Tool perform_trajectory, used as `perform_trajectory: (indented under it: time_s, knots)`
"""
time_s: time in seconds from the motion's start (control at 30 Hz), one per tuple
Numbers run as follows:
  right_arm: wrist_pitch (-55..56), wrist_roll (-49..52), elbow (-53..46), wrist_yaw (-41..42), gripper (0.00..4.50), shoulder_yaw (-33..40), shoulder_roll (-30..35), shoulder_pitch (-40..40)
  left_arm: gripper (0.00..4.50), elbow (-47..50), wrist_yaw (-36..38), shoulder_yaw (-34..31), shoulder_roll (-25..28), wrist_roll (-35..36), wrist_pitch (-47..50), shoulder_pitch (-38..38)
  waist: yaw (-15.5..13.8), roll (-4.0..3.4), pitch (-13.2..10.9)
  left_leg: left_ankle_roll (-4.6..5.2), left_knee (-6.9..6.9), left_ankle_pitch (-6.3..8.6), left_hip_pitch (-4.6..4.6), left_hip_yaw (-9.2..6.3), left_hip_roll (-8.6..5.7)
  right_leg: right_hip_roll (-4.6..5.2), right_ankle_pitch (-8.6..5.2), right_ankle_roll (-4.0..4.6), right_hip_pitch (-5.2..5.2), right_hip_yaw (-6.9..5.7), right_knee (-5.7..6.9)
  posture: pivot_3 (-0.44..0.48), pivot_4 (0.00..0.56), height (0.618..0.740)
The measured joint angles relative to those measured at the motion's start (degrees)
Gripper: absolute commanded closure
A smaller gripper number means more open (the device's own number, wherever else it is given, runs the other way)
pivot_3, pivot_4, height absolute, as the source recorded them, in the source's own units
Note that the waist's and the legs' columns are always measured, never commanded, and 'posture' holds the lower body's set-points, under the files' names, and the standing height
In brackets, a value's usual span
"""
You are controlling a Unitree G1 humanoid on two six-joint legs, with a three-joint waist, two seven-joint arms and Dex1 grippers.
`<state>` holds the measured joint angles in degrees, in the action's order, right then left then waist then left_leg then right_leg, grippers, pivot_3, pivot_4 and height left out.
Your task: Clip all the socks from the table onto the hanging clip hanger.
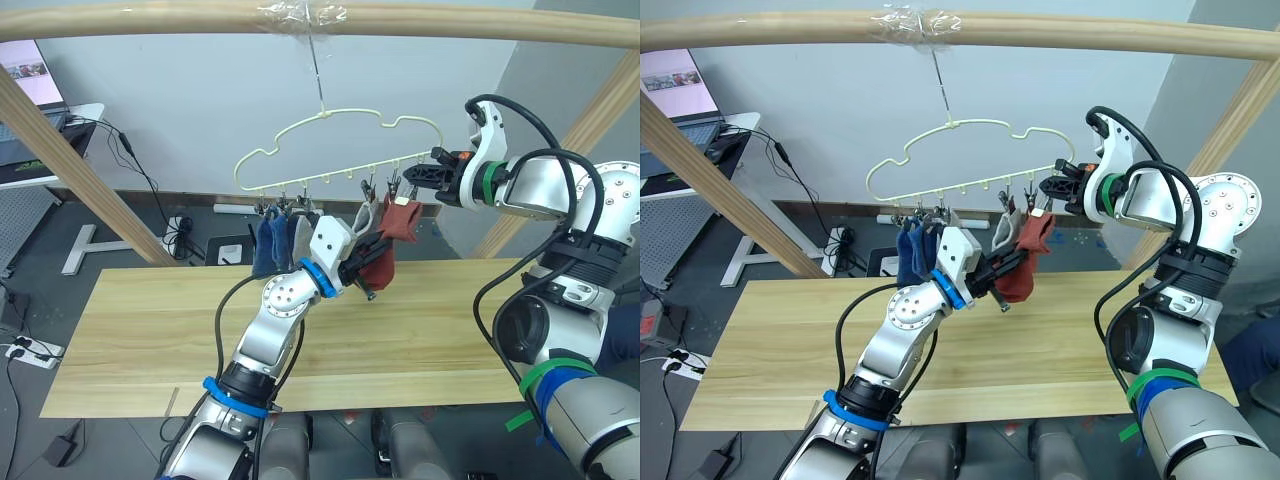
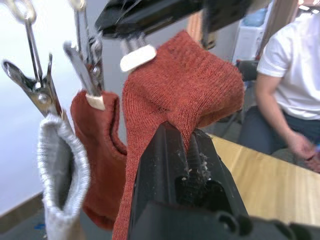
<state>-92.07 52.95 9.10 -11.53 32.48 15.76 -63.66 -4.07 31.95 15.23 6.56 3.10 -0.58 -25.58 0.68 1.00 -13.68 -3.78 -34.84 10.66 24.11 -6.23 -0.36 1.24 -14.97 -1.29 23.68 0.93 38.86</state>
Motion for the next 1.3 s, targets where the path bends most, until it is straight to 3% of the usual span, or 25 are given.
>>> perform_trajectory:
  time_s: [0.37,0.5,0.83,0.9,0.93,1.17,1.3]
  knots:
    - [0.0,8.8,1.0,-8.2,4.50,0.1,0.3,0.0,4.49,-1.4,-2.6,0.0,-1.3,-1.4,0.1,-1.8,0.6,0.00,0.0,0.01,0.00,0.01,0.03,-0.01,0.00,0.00,-0.01,-0.02,0.01,-0.01,-0.02,0.025,0.223,0.740]
    - [0.0,10.4,1.7,-9.9,3.40,0.5,0.5,0.0,4.50,-1.5,-2.8,0.0,-1.6,-1.3,0.1,-2.2,0.8,0.01,0.0,0.01,0.00,0.01,0.03,0.00,0.00,0.00,-0.01,-0.02,0.01,0.00,-0.01,0.025,0.221,0.740]
    - [0.0,12.4,2.4,-9.2,0.01,2.5,3.6,0.0,4.50,1.2,-0.6,0.0,-5.0,5.1,6.7,-2.0,1.0,-0.01,0.0,0.02,-0.01,0.01,0.09,-0.01,-0.01,-0.01,-0.02,-0.03,0.02,-0.01,-0.05,0.025,0.218,0.740]
    - [0.0,12.4,1.7,-7.0,0.01,2.4,6.1,0.1,4.50,1.7,-0.7,-0.1,-5.8,6.7,9.8,-1.9,1.0,-0.01,0.0,0.02,-0.01,0.01,0.10,-0.02,-0.01,-0.02,-0.02,-0.04,0.02,-0.02,-0.08,0.016,0.216,0.740]
    - [0.1,12.3,0.6,-5.6,0.00,2.2,7.3,0.5,3.98,1.6,-0.7,-0.1,-5.9,7.3,10.8,-1.7,1.0,-0.01,0.0,0.03,0.00,0.02,0.11,-0.02,-0.01,-0.02,-0.03,-0.05,0.02,-0.02,-0.10,0.013,0.215,0.740]
    - [5.4,10.0,-15.4,6.3,0.00,-6.1,12.6,14.1,2.16,-1.3,-0.1,-1.9,-5.2,9.4,16.1,2.0,1.4,-0.02,0.0,0.17,0.00,0.10,0.10,0.05,0.04,-0.08,-0.07,-0.11,0.08,0.03,-0.10,0.000,0.212,0.740]
    - [15.8,3.0,-25.7,16.9,0.00,-15.4,18.9,29.1,0.94,-2.9,2.6,-1.3,-0.3,8.4,16.3,5.6,1.2,-0.02,0.0,0.17,-0.01,0.10,0.11,0.01,0.03,-0.08,-0.11,-0.18,0.07,0.00,-0.15,0.012,0.211,0.740]
